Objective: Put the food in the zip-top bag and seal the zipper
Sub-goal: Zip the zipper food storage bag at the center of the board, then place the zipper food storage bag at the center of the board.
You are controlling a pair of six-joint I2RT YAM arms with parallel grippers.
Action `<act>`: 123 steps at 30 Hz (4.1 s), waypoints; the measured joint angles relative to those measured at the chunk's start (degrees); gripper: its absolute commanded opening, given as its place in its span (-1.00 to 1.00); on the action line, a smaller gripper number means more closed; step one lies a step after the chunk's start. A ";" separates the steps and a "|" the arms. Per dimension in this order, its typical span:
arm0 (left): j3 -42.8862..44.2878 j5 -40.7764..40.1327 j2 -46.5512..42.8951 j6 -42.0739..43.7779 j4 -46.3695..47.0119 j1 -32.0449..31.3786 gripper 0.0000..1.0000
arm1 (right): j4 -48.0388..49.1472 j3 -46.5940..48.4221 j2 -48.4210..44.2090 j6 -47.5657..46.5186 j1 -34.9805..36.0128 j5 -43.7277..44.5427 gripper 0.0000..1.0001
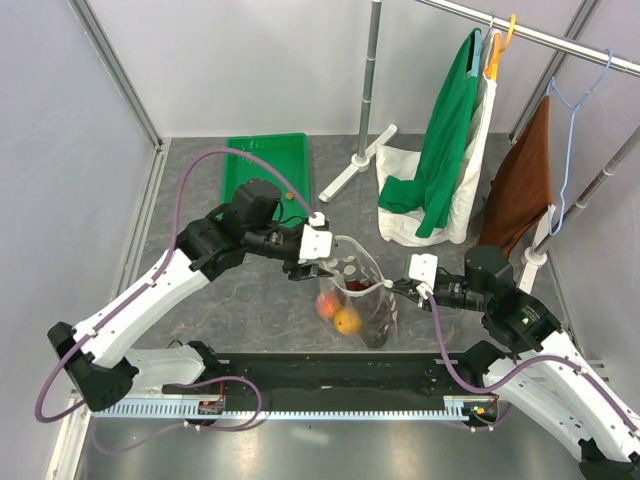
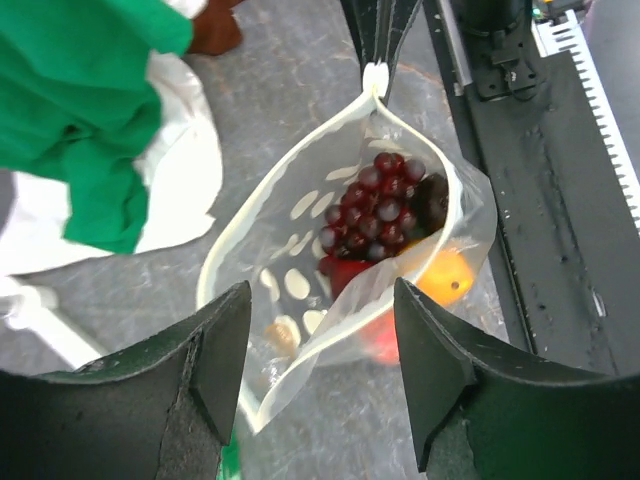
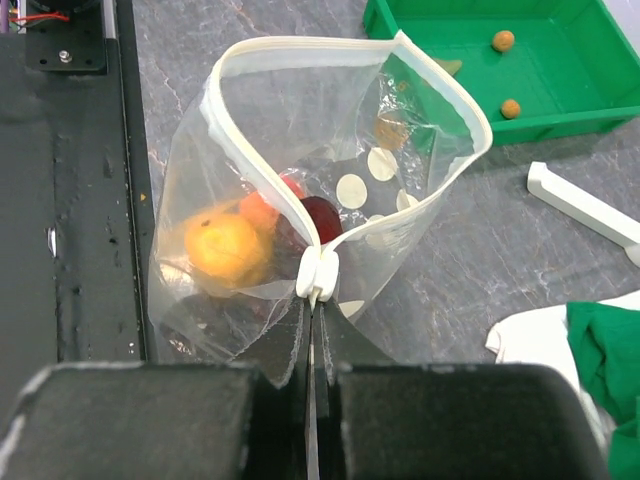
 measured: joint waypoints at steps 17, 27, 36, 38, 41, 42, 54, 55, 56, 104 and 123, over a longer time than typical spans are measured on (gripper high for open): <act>-0.72 -9.25 7.39 -9.31 18.12 -14.93 0.20 | -6.25 4.68 1.40 -2.64 0.00 0.63 -1.00; -0.74 -9.16 11.82 -12.87 23.37 -16.39 -0.06 | -6.56 4.68 1.36 -3.26 0.02 0.63 -1.00; -0.83 -7.61 12.74 -13.11 22.93 -16.68 -0.63 | -7.17 4.68 0.42 -3.85 -0.02 1.70 -1.00; -1.16 -7.39 12.68 -13.07 22.95 -16.68 -0.72 | -7.41 4.68 0.26 -4.02 -0.04 1.92 -1.00; -2.10 -6.93 12.28 -13.05 23.04 -16.11 -0.79 | -8.02 4.66 0.09 -4.17 0.02 1.99 -1.00; -2.40 -6.43 12.07 -13.05 22.97 -15.74 -0.79 | -8.07 4.66 0.04 -4.26 0.04 1.99 -1.00; -8.94 -4.39 6.01 -10.73 16.94 -4.79 -0.78 | -8.02 4.33 -1.33 -5.75 0.02 3.06 -1.00; -9.16 -4.48 5.73 -10.38 16.33 -4.07 -0.78 | -8.04 4.33 -1.38 -5.84 0.02 3.23 -1.00; -9.49 -4.48 5.42 -9.92 15.78 -3.23 -0.78 | -8.04 4.33 -1.44 -5.95 0.02 3.34 -1.00; -10.01 3.50 -2.14 6.45 -0.22 11.87 0.43 | -8.46 4.15 -0.33 -8.37 0.04 4.92 -1.00; -9.99 0.00 6.40 -1.70 10.67 2.86 0.01 | -9.99 4.15 -1.51 -10.25 0.04 3.37 -1.00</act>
